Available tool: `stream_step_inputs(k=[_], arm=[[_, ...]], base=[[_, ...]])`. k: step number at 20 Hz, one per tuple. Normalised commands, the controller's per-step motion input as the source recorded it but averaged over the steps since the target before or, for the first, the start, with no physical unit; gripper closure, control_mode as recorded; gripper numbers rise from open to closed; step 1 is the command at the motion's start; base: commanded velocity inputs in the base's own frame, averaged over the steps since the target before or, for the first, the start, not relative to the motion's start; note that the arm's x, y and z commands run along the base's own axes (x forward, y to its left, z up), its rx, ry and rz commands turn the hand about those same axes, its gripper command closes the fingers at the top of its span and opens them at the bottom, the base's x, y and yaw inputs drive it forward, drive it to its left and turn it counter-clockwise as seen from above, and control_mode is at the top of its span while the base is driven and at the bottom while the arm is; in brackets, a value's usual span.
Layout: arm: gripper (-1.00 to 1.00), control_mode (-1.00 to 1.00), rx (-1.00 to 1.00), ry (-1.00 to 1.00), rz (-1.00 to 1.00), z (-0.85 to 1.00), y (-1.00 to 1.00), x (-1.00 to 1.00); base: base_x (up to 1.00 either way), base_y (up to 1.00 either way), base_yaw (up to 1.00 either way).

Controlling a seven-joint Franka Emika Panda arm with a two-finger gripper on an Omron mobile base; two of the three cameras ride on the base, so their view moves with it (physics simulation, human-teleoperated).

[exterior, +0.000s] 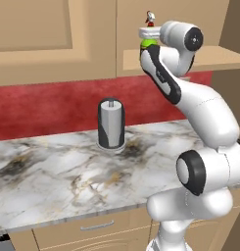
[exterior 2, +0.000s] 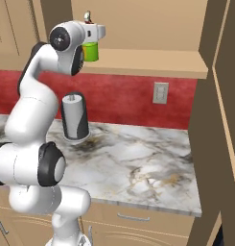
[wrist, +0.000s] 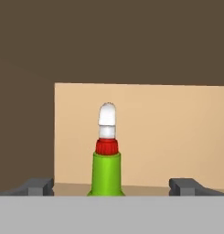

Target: Move the cutting board and knife to the sink. Then move spray from the cabinet to the counter.

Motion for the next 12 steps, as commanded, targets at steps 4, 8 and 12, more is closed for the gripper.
stream_step_inputs(k=[4,8,12], arm=[[-1.00,-1.00,0.00,0.02,0.00,0.00,0.04,0.27],[-1.00,-1.00,0.00,0.00,0.00,0.00,0.03,0.22],[-1.00,-1.00,0.00,0.00,0.00,0.00,0.02,0.23]], base=[[0.00,0.00,0.00],[0.00,0.00,0.00],[0.00,0.00,0.00]])
